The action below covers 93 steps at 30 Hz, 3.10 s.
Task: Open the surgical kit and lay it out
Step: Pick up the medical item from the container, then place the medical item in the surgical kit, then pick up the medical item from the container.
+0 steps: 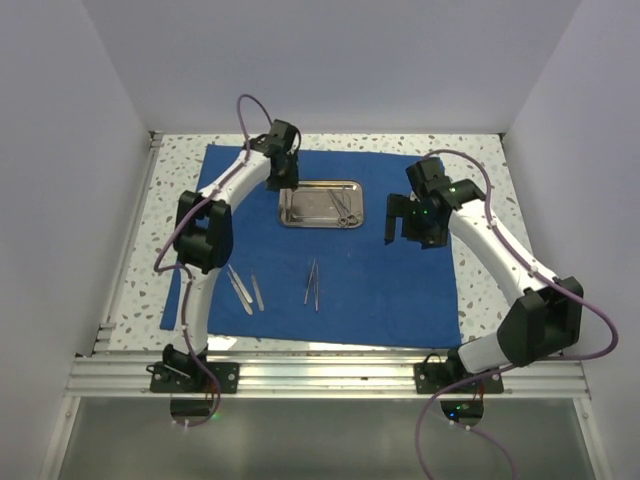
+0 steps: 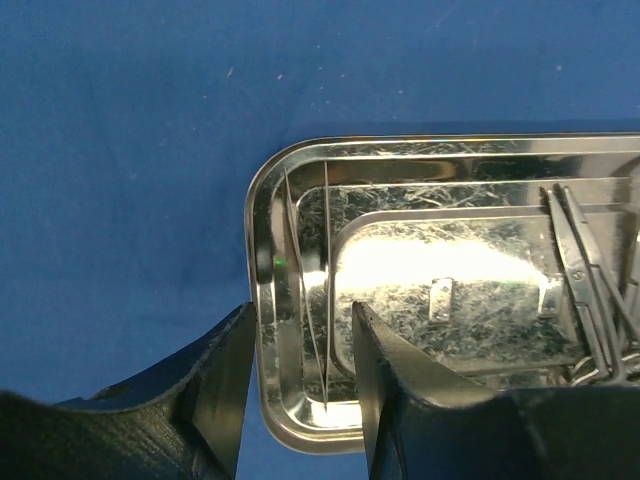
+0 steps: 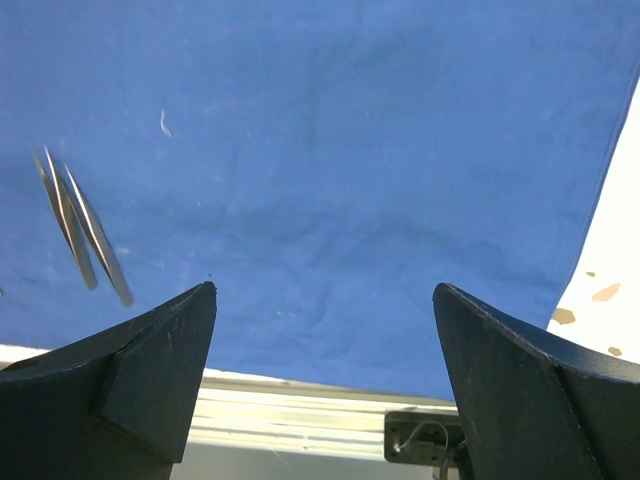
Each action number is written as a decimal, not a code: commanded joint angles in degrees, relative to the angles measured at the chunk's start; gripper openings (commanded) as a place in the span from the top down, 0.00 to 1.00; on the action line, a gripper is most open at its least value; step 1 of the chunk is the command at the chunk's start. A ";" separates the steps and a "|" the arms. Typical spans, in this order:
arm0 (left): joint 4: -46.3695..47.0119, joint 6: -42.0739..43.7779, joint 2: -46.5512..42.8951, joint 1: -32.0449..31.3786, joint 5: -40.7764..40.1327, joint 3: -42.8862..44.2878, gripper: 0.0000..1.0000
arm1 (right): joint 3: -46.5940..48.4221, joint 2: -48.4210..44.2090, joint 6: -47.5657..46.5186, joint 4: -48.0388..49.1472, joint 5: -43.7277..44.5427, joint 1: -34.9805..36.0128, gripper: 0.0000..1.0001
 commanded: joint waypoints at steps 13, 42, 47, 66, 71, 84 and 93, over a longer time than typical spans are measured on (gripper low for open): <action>3.14 1.34 1.32 0.56 2.83 -4.86 0.60 | 6.49 5.61 0.55 -2.75 2.40 -0.23 0.06; -5.73 -1.91 -4.99 -0.40 6.17 -2.21 1.00 | 13.85 11.41 -0.95 -2.05 1.61 -0.23 0.06; -5.91 -4.54 -14.21 -3.30 5.56 -9.43 1.00 | 22.47 17.64 -1.56 -3.01 0.99 -0.23 0.05; 1.38 -21.60 -29.44 -17.55 6.17 -41.34 0.39 | 23.89 26.71 -1.04 6.03 -1.73 -0.23 0.05; -4.32 -22.30 -32.60 -17.55 3.11 -37.23 0.30 | 27.22 31.18 0.45 14.73 -5.33 0.47 0.07; -14.00 -16.86 -44.46 -15.70 -0.69 -33.25 0.30 | 47.44 50.51 2.92 10.79 -2.79 3.11 0.46; -11.01 -12.46 -53.25 -12.81 2.13 -40.28 0.32 | 56.68 58.43 -0.07 2.80 3.53 6.18 0.57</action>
